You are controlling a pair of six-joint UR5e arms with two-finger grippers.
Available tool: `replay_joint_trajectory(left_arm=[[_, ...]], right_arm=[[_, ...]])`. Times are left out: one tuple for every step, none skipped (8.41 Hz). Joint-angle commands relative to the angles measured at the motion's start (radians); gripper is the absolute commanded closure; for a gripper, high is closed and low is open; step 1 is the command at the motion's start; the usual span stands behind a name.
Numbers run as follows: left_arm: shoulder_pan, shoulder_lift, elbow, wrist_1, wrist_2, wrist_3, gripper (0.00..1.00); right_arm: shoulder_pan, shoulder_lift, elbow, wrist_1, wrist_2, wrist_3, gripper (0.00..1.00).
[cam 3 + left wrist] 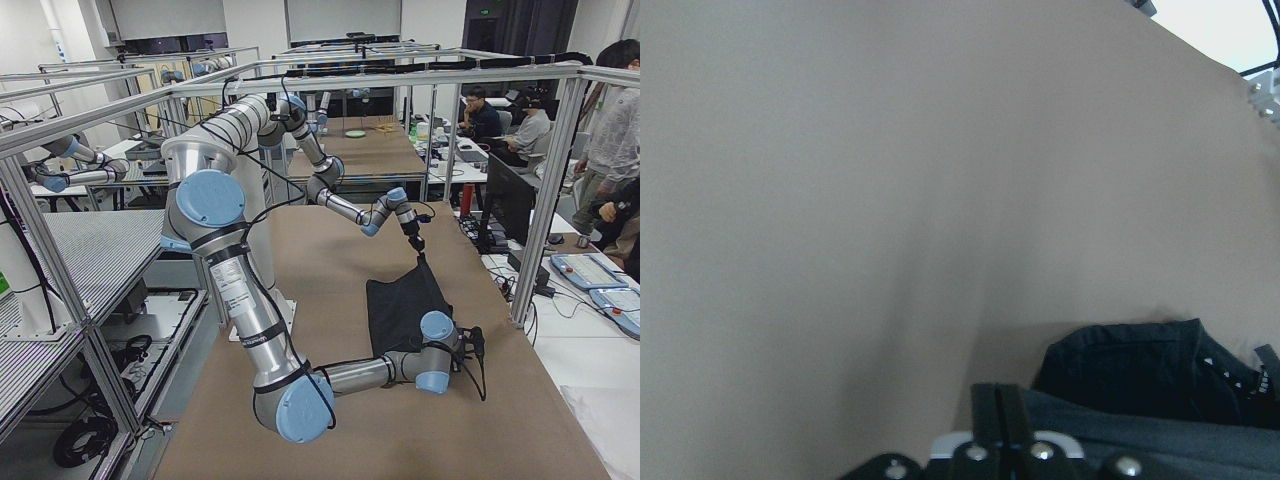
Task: Fold clothes
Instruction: 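Lift the hem with both grippers and fold it toward the collar, then lay the hem down near the collar and open both grippers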
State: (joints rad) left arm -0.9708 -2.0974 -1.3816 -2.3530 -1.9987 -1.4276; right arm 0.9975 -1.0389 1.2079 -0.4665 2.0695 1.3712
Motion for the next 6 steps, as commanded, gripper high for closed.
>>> replay_joint_trajectory(left_arm=[[-0.005,-0.047,0.026,0.000,0.000,-0.014,1.00],[-0.002,-0.055,0.026,0.001,0.000,-0.025,1.00],[0.001,-0.061,0.023,0.000,0.000,-0.033,1.00],[0.001,-0.061,0.016,-0.006,-0.005,-0.040,1.00],[0.004,-0.061,0.015,-0.009,-0.002,-0.049,1.00],[0.004,-0.056,0.016,-0.009,-0.002,-0.033,0.73]], right_arm=[[-0.002,0.059,-0.001,-0.063,-0.002,0.009,1.00],[-0.002,0.060,0.004,-0.061,0.000,0.011,1.00],[-0.002,0.068,0.005,-0.061,0.001,0.012,1.00],[-0.008,0.069,0.008,-0.061,0.003,0.012,1.00],[-0.013,0.069,0.012,-0.061,0.009,0.011,1.00],[-0.013,0.068,0.009,-0.061,0.008,0.008,0.36]])
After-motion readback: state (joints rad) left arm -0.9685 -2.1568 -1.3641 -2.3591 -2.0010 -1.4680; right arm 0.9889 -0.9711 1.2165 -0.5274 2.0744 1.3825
